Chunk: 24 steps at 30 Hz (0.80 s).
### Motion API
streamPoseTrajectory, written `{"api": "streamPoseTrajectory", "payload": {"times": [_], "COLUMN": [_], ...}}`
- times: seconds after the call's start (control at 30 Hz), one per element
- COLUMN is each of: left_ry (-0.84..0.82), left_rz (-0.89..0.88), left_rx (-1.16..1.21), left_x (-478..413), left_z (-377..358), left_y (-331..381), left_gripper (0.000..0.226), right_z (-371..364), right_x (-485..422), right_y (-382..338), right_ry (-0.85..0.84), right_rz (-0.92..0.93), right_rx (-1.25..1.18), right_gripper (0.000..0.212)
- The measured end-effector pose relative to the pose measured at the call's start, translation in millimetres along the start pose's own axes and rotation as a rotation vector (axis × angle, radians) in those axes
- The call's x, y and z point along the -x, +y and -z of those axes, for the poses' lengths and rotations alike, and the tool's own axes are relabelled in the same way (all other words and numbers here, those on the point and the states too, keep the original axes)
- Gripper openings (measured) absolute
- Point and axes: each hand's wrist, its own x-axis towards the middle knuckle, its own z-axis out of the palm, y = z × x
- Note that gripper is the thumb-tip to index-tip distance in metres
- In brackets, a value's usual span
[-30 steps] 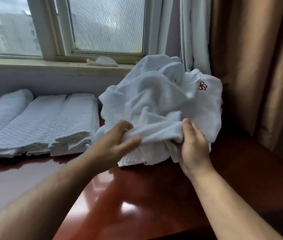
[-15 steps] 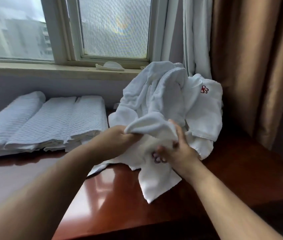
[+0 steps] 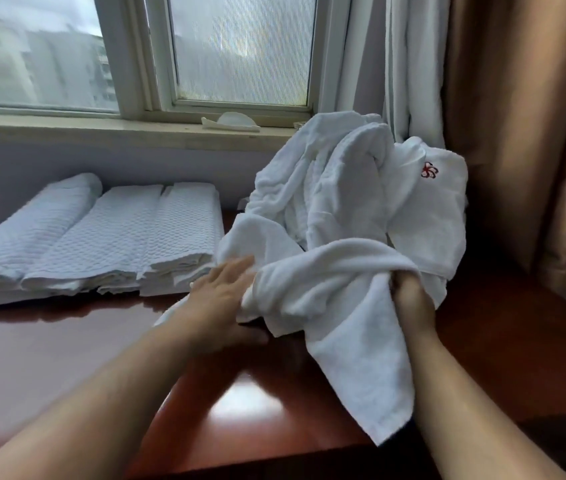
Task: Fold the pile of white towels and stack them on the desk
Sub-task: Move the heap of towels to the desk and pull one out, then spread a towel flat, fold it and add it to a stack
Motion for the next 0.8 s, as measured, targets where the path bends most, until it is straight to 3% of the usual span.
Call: {"api": "streamPoseTrajectory", "payload": {"times": [0.07,0.17,0.23,0.3,0.37,0.47,0.53,0.6,0.67,0.8], "left_ry": [0.095,0.158,0.251,0.366,0.486,0.592,0.55,0.398,0.295,0.288], "left_rz": [-0.004,-0.027,-0.03,0.014,0.086,0.151,0.18,0.16,0.137,0.178], "left_rx": [-0.016,0.088,0.124,0.166,0.269,0.362,0.372,0.399,0.408,0.32], "left_x": [-8.2,-19.3,-23.0,-22.7,-19.7,-8.0,0.3,11.8,27.0,59.3], "left_z": [-7.6,-8.5,-3.8,7.4,24.1,58.9,85.8,113.8,139.2,178.8], "left_y": [-1.8,5.5,12.3,16.6,19.1,25.1,27.8,30.2,37.1,57.6], "left_gripper": [0.082,0.076,0.07,0.054,0.026,0.038,0.042,0.042,0.036,0.028], "right_z": [-1.2,-9.7,-19.1,-30.8,-38.1,-42.5,-44.1,-45.2,-44.5,-39.8], "right_x": [0.4,8.3,12.9,13.9,11.6,9.8,13.6,20.1,31.2,58.3], "right_y": [-0.1,11.2,16.6,19.0,16.5,1.2,-16.6,-33.7,-49.1,-76.1], "right_ry": [-0.049,-0.425,-0.497,-0.4,-0.328,-0.324,-0.325,-0.356,-0.406,-0.552], "right_rz": [0.123,0.199,0.349,0.455,0.46,0.391,0.329,0.257,0.247,0.277], "right_rx": [0.18,0.284,0.45,0.594,0.633,0.626,0.645,0.645,0.675,0.759], "right_gripper": [0.026,0.078,0.067,0.045,0.039,0.045,0.054,0.057,0.049,0.034]}}
